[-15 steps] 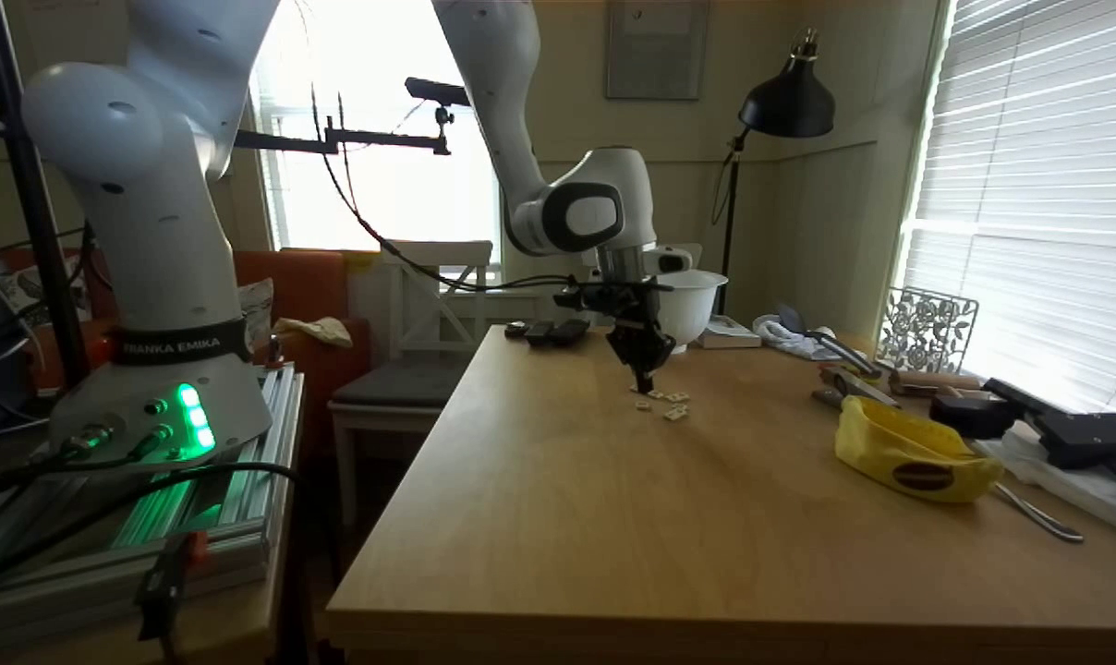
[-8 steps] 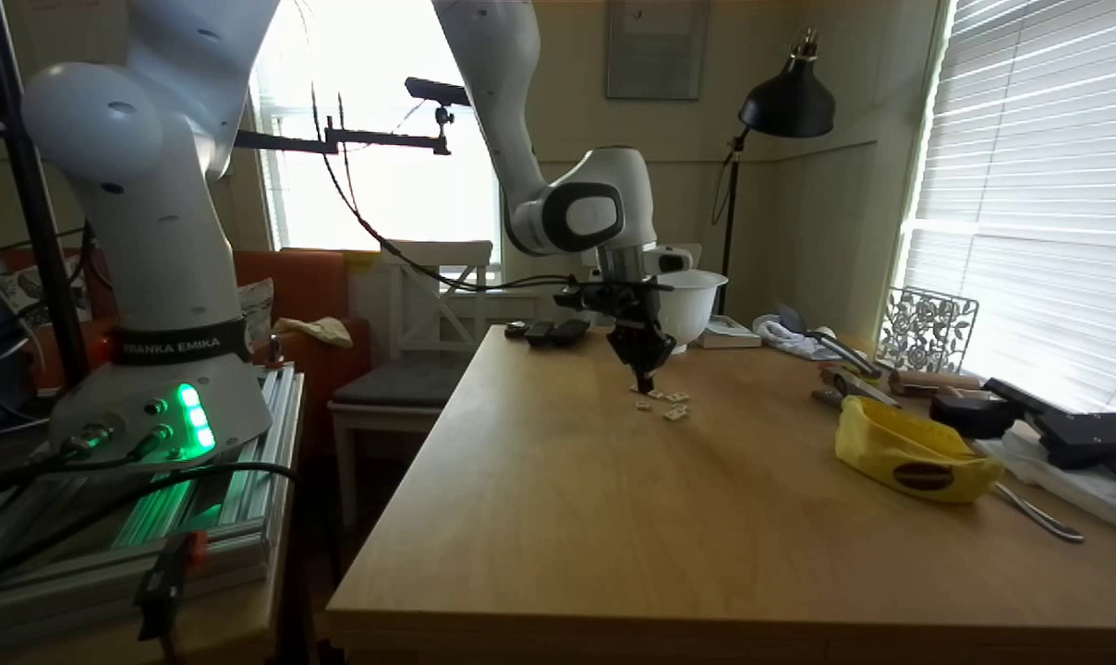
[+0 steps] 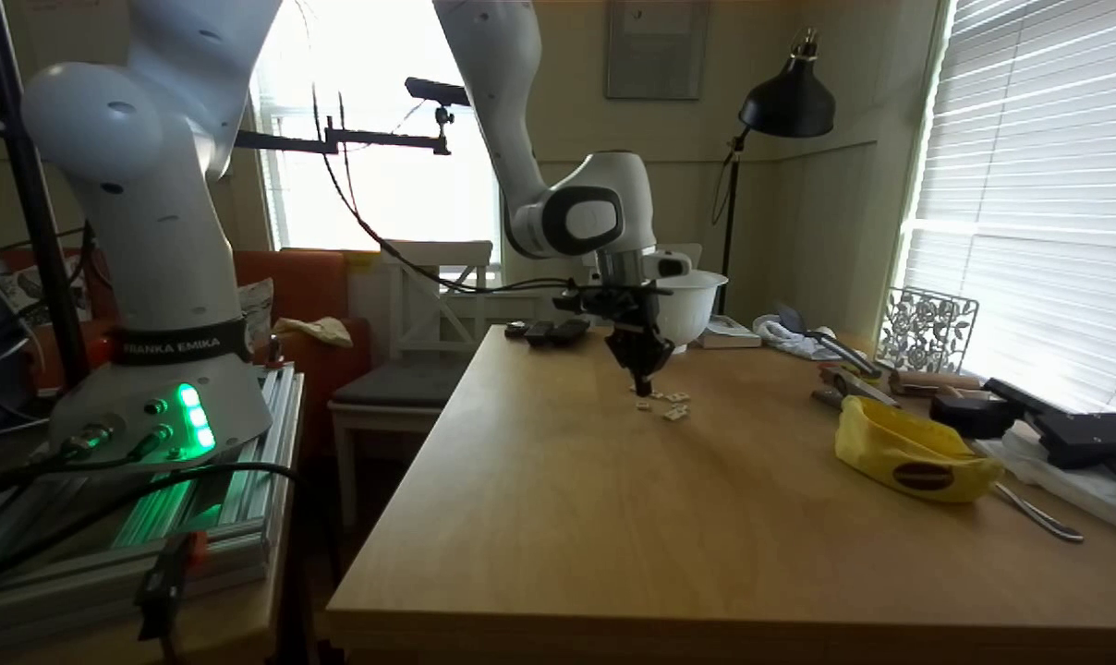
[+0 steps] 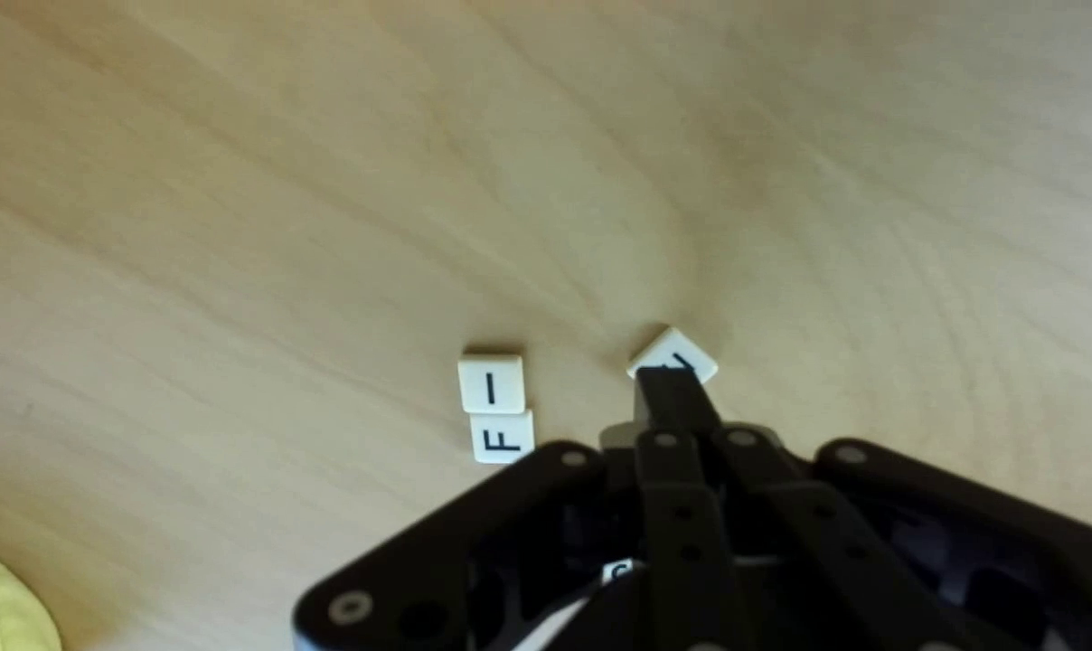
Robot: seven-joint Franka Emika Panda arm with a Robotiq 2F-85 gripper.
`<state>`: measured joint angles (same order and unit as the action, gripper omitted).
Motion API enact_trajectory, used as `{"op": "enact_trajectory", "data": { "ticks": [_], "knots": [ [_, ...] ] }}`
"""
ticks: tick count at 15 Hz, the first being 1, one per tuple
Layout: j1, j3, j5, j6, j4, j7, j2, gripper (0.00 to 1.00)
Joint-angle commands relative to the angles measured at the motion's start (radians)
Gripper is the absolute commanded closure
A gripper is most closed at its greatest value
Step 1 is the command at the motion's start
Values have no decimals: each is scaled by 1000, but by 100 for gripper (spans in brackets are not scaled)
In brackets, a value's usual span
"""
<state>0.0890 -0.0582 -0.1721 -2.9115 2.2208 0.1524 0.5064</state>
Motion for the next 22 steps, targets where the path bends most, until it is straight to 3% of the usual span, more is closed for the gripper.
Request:
{"op": "enact_trajectory", "data": {
  "ticks": [1, 18, 22],
  "knots": [
    [23, 24, 23, -12, -12, 23, 21, 100],
    [106, 85, 12, -35, -50, 116, 77, 100],
    [91, 60, -21, -29, -67, 167, 84, 100]
  ]
}}
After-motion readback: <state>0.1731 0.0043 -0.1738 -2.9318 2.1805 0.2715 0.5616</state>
